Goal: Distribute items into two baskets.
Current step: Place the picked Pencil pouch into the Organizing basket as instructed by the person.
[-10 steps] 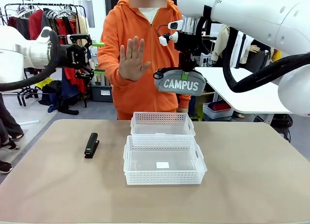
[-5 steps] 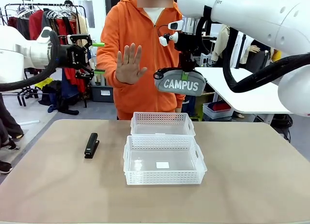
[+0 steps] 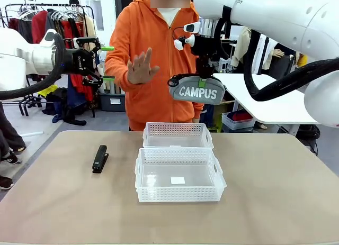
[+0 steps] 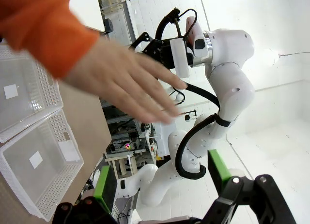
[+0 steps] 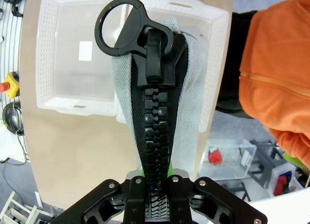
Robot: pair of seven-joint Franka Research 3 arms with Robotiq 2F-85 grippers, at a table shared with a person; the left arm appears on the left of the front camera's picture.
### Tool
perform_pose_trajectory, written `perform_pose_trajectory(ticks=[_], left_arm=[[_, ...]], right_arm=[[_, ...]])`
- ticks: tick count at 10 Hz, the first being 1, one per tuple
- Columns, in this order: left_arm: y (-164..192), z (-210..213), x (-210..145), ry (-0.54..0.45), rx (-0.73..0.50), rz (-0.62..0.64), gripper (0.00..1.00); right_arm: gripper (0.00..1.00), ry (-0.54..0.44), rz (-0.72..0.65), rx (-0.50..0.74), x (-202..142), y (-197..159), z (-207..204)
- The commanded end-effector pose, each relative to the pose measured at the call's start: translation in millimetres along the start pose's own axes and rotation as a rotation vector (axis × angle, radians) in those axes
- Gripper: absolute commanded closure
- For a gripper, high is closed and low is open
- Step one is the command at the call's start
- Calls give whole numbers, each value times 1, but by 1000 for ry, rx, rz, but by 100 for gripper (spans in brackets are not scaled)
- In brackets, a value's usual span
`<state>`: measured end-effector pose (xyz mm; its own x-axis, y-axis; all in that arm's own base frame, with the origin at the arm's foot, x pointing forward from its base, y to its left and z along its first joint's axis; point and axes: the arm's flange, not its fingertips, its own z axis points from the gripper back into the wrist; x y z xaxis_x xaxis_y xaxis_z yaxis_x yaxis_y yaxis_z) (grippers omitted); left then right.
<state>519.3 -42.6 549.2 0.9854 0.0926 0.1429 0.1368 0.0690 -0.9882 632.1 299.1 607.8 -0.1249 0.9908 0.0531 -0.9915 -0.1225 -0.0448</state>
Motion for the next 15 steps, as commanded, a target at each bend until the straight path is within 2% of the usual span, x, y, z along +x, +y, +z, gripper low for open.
perform_pose_trajectory(ticks=[1, 15], left_arm=[[-1, 2, 0, -2, -2, -2, 0], [-1, 2, 0, -2, -2, -2, 0]], right_arm=[[100, -2, 0, -8, 1, 1, 2], [100, -2, 0, -8, 1, 1, 2]])
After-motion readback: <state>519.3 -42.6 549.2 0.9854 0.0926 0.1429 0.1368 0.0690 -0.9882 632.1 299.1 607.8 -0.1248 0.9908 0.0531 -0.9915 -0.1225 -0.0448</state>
